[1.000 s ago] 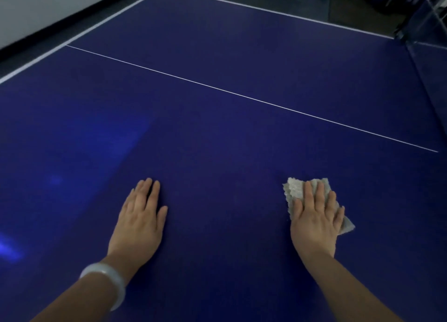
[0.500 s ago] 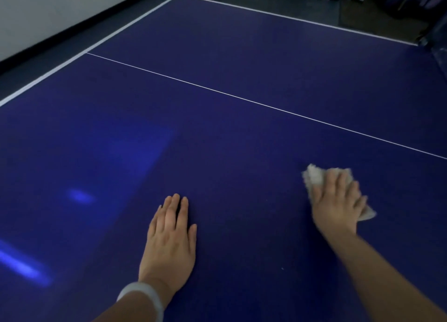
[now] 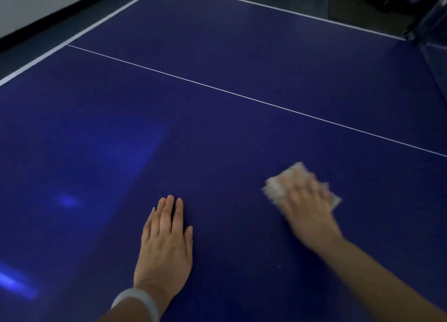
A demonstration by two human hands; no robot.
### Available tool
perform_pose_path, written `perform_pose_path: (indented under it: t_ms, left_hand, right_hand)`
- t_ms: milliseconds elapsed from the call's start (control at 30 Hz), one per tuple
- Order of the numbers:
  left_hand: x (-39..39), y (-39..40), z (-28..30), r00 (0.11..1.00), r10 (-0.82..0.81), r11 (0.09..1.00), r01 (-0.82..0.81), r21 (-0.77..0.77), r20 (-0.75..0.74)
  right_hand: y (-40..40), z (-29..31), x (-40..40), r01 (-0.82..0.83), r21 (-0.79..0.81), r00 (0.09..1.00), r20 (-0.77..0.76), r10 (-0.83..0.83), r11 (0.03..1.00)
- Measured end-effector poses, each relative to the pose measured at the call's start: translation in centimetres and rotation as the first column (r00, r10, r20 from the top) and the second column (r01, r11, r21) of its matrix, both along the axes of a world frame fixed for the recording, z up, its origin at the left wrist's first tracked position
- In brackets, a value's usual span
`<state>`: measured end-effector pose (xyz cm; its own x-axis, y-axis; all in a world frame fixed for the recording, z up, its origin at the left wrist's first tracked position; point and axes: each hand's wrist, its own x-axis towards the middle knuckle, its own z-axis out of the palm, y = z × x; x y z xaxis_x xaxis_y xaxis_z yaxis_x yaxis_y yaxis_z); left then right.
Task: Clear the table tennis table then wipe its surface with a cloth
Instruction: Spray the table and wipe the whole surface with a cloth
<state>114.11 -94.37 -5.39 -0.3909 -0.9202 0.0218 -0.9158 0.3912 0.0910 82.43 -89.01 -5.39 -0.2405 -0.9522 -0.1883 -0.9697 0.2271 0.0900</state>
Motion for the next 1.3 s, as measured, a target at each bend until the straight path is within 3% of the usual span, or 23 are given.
perform_pose_path:
  t_ms: [33,100,167,200,233,267,367,433,467,533,600,667,733,767,833,967,1033,1100,1200,1300]
  left_hand:
    - [0.0,0.0,0.0,1.0,-0.005,1.0,0.005,-0.002,0.0]
    - [-0.1,0.1,0.1,1.0,-0.007,1.0,0.007,-0.01,0.005]
    - [-0.1,0.2,0.1,1.0,0.001,1.0,-0.001,-0.009,0.005]
    - [-0.2,0.3,0.1,1.0,0.004,1.0,-0.004,-0.007,0.005]
    - [-0.2,0.3,0.0,1.0,0.006,1.0,-0.006,-0.005,0.003]
    - [-0.3,0.4,0.0,1.0,0.008,1.0,-0.008,-0.001,0.0]
    - [-0.5,0.4,0.1,1.0,0.027,0.999,-0.027,0.019,-0.001]
    - [-0.6,0.5,0.2,1.0,0.031,0.999,-0.031,0.032,-0.002]
    - [-0.6,0.5,0.2,0.999,0.034,0.999,-0.034,0.03,-0.008]
    - [-0.6,0.5,0.2,0.999,0.044,0.999,-0.044,0.013,-0.005]
    - [-0.6,0.5,0.2,0.999,0.035,0.999,-0.035,-0.01,0.003]
    - [-0.5,0.4,0.1,1.0,0.027,0.999,-0.027,-0.027,-0.006]
    - [-0.5,0.5,0.1,1.0,0.029,0.999,-0.029,-0.018,-0.005]
    - [-0.5,0.5,0.2,1.0,0.03,0.999,-0.03,-0.013,-0.006]
    - [-0.5,0.4,0.2,1.0,0.028,1.0,-0.028,-0.011,-0.006]
    - [-0.5,0.4,0.2,1.0,0.014,1.0,-0.015,-0.025,-0.016]
    - [-0.4,0.3,0.2,1.0,0.013,1.0,-0.013,-0.021,-0.018]
    - [-0.4,0.3,0.2,1.0,0.015,1.0,-0.016,-0.021,-0.025]
    - [-0.4,0.3,0.1,0.999,0.02,1.0,-0.021,-0.01,-0.039]
    - [-0.5,0.3,0.1,0.999,0.032,0.999,-0.032,-0.003,-0.032]
  right_hand:
    - [0.3,0.3,-3.0,0.233,-0.024,0.972,-0.015,-0.234,0.972]
    - [1.3,1.3,-7.6,0.623,-0.035,0.782,0.04,-0.622,0.782]
    - [1.9,2.1,-7.9,0.811,0.013,0.576,0.158,-0.802,0.585]
    - [1.8,2.0,-6.6,0.841,0.001,0.532,0.174,-0.828,0.541]
    - [1.5,1.7,-4.5,0.83,-0.014,0.552,0.159,-0.819,0.557]
    - [1.3,1.2,-1.7,0.773,-0.068,0.634,0.128,-0.763,0.631]
    - [1.4,0.1,8.6,0.336,-0.153,0.942,0.035,-0.335,0.929]
    - [2.2,0.1,11.8,0.008,-0.129,0.997,0.079,0.002,0.992]
    - [2.4,0.0,11.2,-0.072,-0.121,0.993,0.085,0.083,0.99]
    - [2.5,-0.3,7.6,0.029,-0.107,0.998,0.056,-0.023,0.994]
    - [1.7,0.0,3.1,0.29,-0.107,0.957,0.035,-0.288,0.951]
    - [-0.4,0.7,0.0,0.561,-0.026,0.823,0.121,-0.554,0.828]
    - [-3.9,1.5,-0.5,0.722,-0.011,0.678,0.205,-0.706,0.691]
    - [-6.0,1.6,0.1,0.747,-0.011,0.652,0.208,-0.729,0.665]
    - [-10.2,1.6,2.7,0.693,0.004,0.707,0.189,-0.681,0.721]
    - [-13.7,1.4,11.9,0.27,-0.045,0.946,0.199,-0.256,0.962]
    - [-12.2,1.3,14.1,0.071,-0.089,0.978,0.203,-0.052,0.993]
    - [-10.3,0.6,12.1,0.005,-0.096,0.986,0.168,0.012,0.995]
    - [-6.2,0.0,5.2,0.301,-0.117,0.952,0.084,-0.293,0.946]
    - [-1.3,1.1,1.4,0.662,-0.061,0.745,0.168,-0.646,0.747]
